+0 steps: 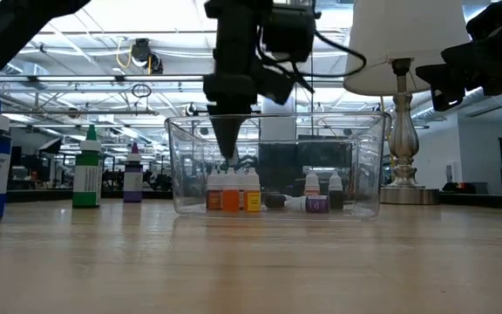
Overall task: Pick & Place food coloring
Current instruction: Put the small black food coloring bottle into the transparent bin, then put the large purple food coloring bottle into the transparent bin
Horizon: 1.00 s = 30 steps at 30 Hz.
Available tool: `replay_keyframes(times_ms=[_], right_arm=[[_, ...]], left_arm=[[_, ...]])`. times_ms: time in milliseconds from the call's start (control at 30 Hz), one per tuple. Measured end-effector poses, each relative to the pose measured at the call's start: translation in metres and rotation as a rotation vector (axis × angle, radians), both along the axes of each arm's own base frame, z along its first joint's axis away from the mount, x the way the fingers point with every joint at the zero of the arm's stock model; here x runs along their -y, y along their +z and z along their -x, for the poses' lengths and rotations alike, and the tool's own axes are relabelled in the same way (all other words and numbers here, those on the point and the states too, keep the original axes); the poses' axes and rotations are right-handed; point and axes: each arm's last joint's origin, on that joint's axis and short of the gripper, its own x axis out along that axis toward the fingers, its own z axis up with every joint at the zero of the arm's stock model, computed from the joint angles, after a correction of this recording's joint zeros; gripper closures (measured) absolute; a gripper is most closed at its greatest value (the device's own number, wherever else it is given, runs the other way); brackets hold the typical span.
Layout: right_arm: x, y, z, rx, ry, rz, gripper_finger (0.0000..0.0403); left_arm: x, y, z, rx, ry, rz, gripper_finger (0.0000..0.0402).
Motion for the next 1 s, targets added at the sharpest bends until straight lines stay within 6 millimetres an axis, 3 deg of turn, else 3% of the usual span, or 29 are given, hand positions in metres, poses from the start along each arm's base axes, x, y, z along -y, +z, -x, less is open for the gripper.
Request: replay_keyframes(times_ms=[200,333,433,667,867,1000], right_arm=[[0.0,0.0,0.0,0.0,0.0,0.0,0.0234],[0.0,0.0,0.0,0.0,0.0,0.0,0.0234],[0.0,0.0,0.0,0.001,0.0,0.0,0.0234],[0.0,0.0,0.0,0.0,0.0,0.0,0.0234],[0.0,0.0,0.0,0.0,0.0,0.0,0.0234],[0.0,0.0,0.0,0.0,0.0,0.0,0.0234]], left_arm=[[0.006,-0.026,-0.008,-0.056,-0.03,0.033,0.0333],[0.008,-0.032,-0.009,-0.066,-0.027,0.094,0.0333],[0.008,-0.032,-0.01,-0.052,-0.027,0.106,0.0327],[0.008,-0.028,-0.01,-0.036,-0.023,0.1,0.0256],[0.008,-0.027,-0.01,-0.039,-0.026,0.098,0.0224],[0.007,-0.006,-0.006,0.001,-0.004,0.096,0.0214]])
